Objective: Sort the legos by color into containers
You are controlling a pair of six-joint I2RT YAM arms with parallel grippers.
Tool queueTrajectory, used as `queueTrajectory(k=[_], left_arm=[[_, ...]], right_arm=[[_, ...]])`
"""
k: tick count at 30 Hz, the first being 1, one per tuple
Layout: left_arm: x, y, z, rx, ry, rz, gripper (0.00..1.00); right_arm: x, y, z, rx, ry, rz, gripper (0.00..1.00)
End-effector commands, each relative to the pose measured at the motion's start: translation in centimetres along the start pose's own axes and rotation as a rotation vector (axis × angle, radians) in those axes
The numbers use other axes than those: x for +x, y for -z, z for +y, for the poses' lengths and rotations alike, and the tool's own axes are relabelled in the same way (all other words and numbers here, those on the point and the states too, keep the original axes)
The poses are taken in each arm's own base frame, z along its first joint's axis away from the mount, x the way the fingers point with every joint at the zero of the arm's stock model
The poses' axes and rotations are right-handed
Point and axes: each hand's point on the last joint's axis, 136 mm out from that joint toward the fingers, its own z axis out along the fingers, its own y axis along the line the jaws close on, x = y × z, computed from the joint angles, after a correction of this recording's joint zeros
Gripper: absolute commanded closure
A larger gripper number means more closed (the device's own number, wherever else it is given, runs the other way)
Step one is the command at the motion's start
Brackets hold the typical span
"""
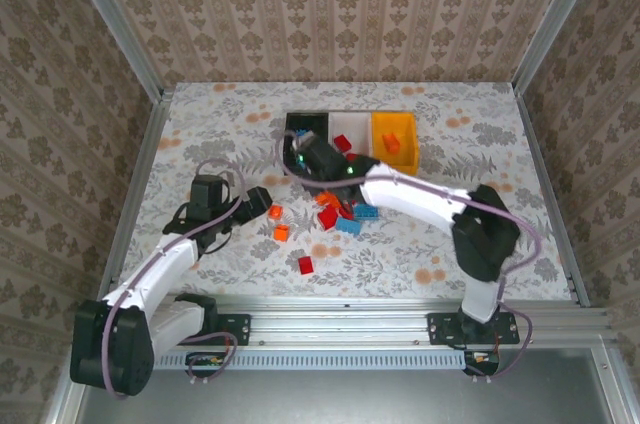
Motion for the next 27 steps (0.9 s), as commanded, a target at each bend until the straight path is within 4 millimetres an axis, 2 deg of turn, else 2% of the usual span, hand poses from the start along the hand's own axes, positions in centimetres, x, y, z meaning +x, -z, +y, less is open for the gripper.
queueTrajectory(k=[1, 4, 9, 12, 14, 16, 20, 24, 27], left_arm=[[-0.5, 0.6, -0.5, 0.002, 0.01, 0.003, 0.0], [0.3, 0.3, -0.3, 0.005, 0.018, 0.03, 0.0], [1.2, 0.1, -0.3, 0.012, 0.017, 0.059, 0.0], [1.2, 0.1, -0.5, 0.019, 0.012, 0.064, 0.0], [1.2, 0.1, -0.9, 0.026, 0.006, 0.069, 0.0], [1.2, 0.0, -1.4, 0.035, -0.01, 0.077, 0.0], [2.0, -0.5, -2.5, 0.035, -0.068, 0.11, 0.0], [3.5, -1.3, -2.7, -0.038, -0.171, 0.161, 0.03], [4.8, -1.8, -2.3, -0.112, -0.258, 0.194, 0.08]], right_arm=[[-0.9, -4.5, -2.0, 0.057, 0.029, 0.051, 0.72], [-3.1, -7.4, -3.5, 0.081, -0.009, 0.061, 0.71], [-3.8, -10.9, -4.6, 0.077, -0.046, 0.108, 0.7], [-3.7, -11.8, -4.7, 0.076, -0.044, 0.129, 0.67], [-4.0, -11.7, -4.5, 0.071, -0.045, 0.12, 0.58], [-4.8, -10.9, -4.4, 0.064, -0.05, 0.096, 0.49], [-7.1, -7.9, -3.7, 0.061, -0.036, 0.011, 0.45], [-9.1, -2.9, -2.8, 0.056, -0.031, -0.103, 0.43], [-8.5, 0.7, -3.1, 0.065, -0.072, -0.166, 0.43]])
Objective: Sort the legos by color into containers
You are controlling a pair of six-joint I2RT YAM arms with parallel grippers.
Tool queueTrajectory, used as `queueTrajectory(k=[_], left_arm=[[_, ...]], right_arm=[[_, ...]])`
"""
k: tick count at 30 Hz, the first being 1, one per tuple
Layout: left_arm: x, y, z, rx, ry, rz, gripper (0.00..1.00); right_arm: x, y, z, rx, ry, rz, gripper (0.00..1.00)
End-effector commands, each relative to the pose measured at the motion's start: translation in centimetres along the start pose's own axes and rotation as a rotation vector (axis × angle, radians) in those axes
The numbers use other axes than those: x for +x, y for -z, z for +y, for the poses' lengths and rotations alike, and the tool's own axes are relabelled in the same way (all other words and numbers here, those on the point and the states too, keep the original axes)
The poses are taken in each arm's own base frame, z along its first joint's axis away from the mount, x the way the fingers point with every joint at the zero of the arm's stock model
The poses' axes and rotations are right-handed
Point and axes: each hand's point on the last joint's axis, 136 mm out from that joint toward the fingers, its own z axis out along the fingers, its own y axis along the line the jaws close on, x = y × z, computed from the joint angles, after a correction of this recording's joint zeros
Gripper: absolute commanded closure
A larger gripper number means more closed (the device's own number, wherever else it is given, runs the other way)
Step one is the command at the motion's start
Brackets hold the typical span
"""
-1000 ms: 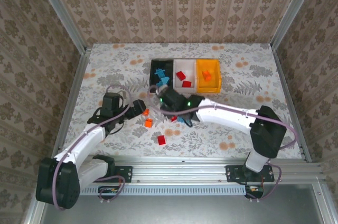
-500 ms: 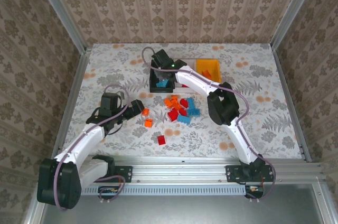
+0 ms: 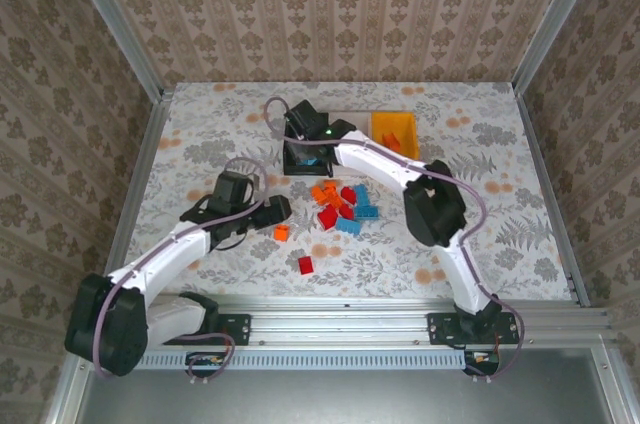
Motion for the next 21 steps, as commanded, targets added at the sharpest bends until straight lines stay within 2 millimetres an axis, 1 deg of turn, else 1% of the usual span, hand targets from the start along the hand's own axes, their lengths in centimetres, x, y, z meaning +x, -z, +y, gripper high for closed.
queueTrajectory(k=[1, 2, 3, 5, 6, 8, 10, 11, 12, 13, 16, 18, 21], left_arm=[[1.0, -0.4, 1.1, -0.127, -0.1, 0.035, 0.08], [1.3, -0.5, 1.2, -0.141, -0.113, 0.041, 0.09], [1.5, -0.7, 1.3, -0.151, -0.122, 0.047, 0.1], [1.5, -0.5, 1.7, -0.174, -0.126, 0.034, 0.1], [1.3, -0.2, 2.1, -0.191, -0.125, 0.014, 0.1], [0.7, 0.4, 2.9, -0.213, -0.1, -0.029, 0.06], [0.0, 0.8, 3.4, -0.182, -0.047, -0.064, 0.04], [-0.3, 1.0, 3.5, -0.159, -0.017, -0.077, 0.03], [-1.0, 1.2, 4.0, -0.141, 0.03, -0.1, 0.02], [-1.6, 1.3, 4.1, -0.111, 0.066, -0.113, 0.01], [-2.7, 1.3, 4.4, -0.038, 0.172, -0.139, 0.0], [-3.3, 1.1, 4.2, 0.032, 0.227, -0.146, 0.0], [-3.5, 0.6, 3.6, 0.113, 0.282, -0.122, 0.0]], right_arm=[[-3.4, 7.1, -1.4, 0.014, -0.091, -0.193, 0.43], [-2.7, 7.9, -1.8, 0.014, -0.127, -0.198, 0.43], [-1.2, 8.3, -2.3, 0.019, -0.166, -0.188, 0.42], [2.4, 8.5, -2.2, -0.001, -0.227, -0.145, 0.43], [4.6, 8.7, -1.6, -0.018, -0.244, -0.112, 0.42], [8.4, 9.5, -0.3, -0.009, -0.224, -0.055, 0.37], [11.7, 10.5, 1.2, 0.007, -0.216, -0.013, 0.31], [12.9, 10.9, 2.0, -0.003, -0.23, 0.008, 0.29], [14.2, 11.3, 2.9, -0.017, -0.248, 0.03, 0.26], [15.4, 11.6, 4.1, -0.04, -0.265, 0.053, 0.25], [18.0, 12.0, 7.0, -0.077, -0.295, 0.114, 0.2], [19.2, 11.9, 8.9, -0.099, -0.296, 0.159, 0.18], [20.9, 11.1, 11.1, -0.135, -0.289, 0.217, 0.16]])
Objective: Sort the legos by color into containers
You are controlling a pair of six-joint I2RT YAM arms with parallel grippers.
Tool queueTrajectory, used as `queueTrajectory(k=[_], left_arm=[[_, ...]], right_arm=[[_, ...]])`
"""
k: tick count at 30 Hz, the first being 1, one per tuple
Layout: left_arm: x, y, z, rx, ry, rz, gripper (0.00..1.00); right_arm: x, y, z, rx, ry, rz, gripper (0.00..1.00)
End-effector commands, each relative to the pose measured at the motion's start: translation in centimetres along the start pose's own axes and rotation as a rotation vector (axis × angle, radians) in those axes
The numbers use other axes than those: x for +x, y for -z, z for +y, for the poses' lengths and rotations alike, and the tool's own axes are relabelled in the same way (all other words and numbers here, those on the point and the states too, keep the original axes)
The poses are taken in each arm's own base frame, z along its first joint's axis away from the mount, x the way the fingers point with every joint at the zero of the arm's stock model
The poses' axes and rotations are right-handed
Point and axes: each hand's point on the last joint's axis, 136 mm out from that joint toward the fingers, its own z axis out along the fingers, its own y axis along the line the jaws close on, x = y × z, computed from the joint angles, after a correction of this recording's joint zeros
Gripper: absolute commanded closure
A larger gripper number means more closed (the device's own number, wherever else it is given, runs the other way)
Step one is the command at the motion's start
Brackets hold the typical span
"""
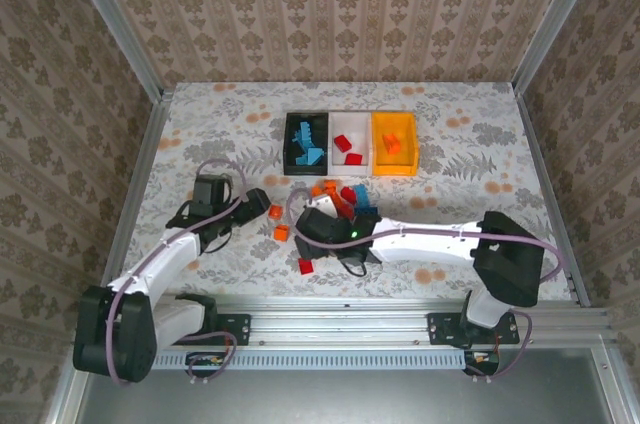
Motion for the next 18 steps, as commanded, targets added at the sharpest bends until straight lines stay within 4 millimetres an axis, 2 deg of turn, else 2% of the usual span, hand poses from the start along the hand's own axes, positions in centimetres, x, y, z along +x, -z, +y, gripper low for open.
queueTrajectory(k=[1, 8, 13, 18], left_arm=[[0.2, -0.5, -2.0, 0.146, 0.073, 0.052, 0.0], [0.9, -0.3, -1.4, 0.135, 0.076, 0.062, 0.0], [0.9, 0.2, -1.1, 0.118, 0.059, 0.045, 0.0], [1.0, 0.3, -1.0, 0.116, 0.057, 0.042, 0.0]], right_arm=[[2.1, -1.6, 1.4, -0.013, -0.079, 0.091, 0.16], [4.0, -3.9, 4.6, -0.078, -0.033, 0.184, 0.21], [4.9, -4.6, 4.7, -0.053, -0.016, 0.217, 0.31], [5.2, -4.3, 4.8, -0.034, 0.015, 0.224, 0.35]])
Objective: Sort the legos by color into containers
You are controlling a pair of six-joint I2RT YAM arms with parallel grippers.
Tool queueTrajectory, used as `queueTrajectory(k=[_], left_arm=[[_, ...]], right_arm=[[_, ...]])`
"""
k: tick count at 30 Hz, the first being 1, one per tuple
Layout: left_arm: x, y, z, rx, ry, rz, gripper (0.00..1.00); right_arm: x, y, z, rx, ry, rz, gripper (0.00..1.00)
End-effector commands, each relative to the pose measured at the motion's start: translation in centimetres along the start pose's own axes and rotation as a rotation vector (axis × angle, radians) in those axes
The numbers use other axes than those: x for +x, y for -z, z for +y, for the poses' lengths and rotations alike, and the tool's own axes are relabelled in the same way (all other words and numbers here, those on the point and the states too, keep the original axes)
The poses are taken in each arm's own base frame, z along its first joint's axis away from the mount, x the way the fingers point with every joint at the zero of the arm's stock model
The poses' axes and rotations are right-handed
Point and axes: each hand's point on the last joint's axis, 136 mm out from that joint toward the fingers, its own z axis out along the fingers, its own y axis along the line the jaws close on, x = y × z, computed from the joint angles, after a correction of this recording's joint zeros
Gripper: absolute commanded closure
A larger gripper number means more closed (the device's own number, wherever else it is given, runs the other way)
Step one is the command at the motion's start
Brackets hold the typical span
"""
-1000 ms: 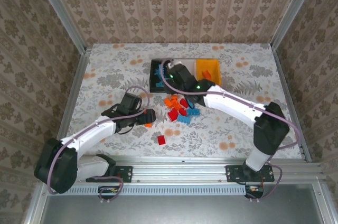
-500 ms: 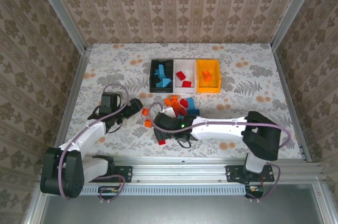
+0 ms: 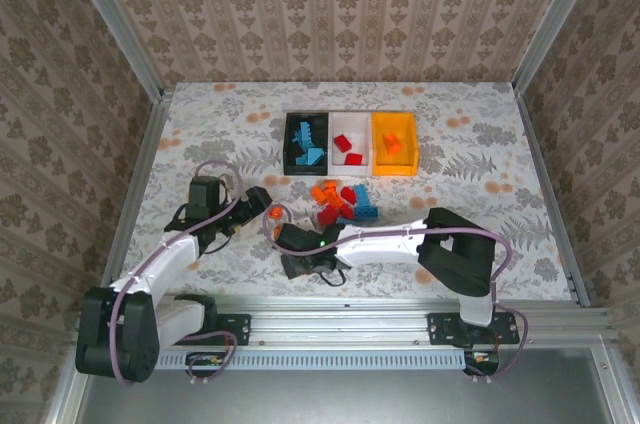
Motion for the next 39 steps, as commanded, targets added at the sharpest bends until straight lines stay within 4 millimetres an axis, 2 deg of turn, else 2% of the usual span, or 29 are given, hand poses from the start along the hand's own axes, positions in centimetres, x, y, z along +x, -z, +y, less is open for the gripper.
queueTrajectory(k=[1, 8, 14, 17, 18, 21, 23, 25, 27, 30, 32, 34, 36, 39], left_arm=[[0.4, 0.1, 0.4, -0.005, 0.005, 0.009, 0.0], [0.6, 0.1, 0.7, -0.008, 0.005, 0.012, 0.0], [0.8, 0.1, 0.7, -0.006, 0.009, 0.014, 0.0], [0.7, 0.1, 0.6, -0.004, 0.01, 0.012, 0.0], [0.7, 0.2, 0.6, -0.003, 0.011, 0.011, 0.0], [0.6, 0.2, 0.3, 0.005, 0.016, 0.011, 0.0], [0.5, 0.0, -0.3, 0.025, 0.017, 0.008, 0.0], [0.6, -0.4, -1.5, 0.059, -0.004, 0.01, 0.0], [1.0, -1.1, -3.2, 0.08, -0.04, 0.019, 0.0], [2.4, -1.9, -5.5, 0.09, -0.104, 0.054, 0.01], [2.6, -1.9, -5.5, 0.082, -0.105, 0.04, 0.01], [2.6, -1.4, -5.2, 0.083, -0.096, 0.014, 0.0], [2.7, -1.0, -5.0, 0.085, -0.096, 0.004, 0.0], [3.1, -0.5, -4.7, 0.078, -0.105, 0.007, 0.0]], right_arm=[[0.7, 0.1, 0.1, 0.029, 0.016, 0.032, 0.36], [2.0, -0.5, -0.8, 0.111, 0.064, 0.062, 0.55], [0.9, -0.1, -1.2, 0.146, 0.093, 0.014, 0.62], [-0.2, 1.0, -1.5, 0.157, 0.117, -0.036, 0.65], [-1.0, 1.6, -1.5, 0.162, 0.129, -0.066, 0.65], [-4.2, 4.2, -3.5, 0.221, 0.161, -0.148, 0.66], [-7.4, 5.8, -5.6, 0.248, 0.156, -0.216, 0.66], [-10.9, 6.6, -7.6, 0.256, 0.119, -0.286, 0.66], [-14.2, 6.6, -10.1, 0.296, 0.081, -0.325, 0.66], [-18.5, 5.3, -14.4, 0.364, 0.027, -0.34, 0.68], [-20.8, 4.1, -17.1, 0.375, -0.014, -0.316, 0.68], [-22.5, 3.2, -18.7, 0.403, -0.02, -0.297, 0.68], [-24.2, 2.6, -19.8, 0.407, -0.043, -0.285, 0.68], [-25.3, 2.4, -21.1, 0.395, -0.086, -0.274, 0.68]])
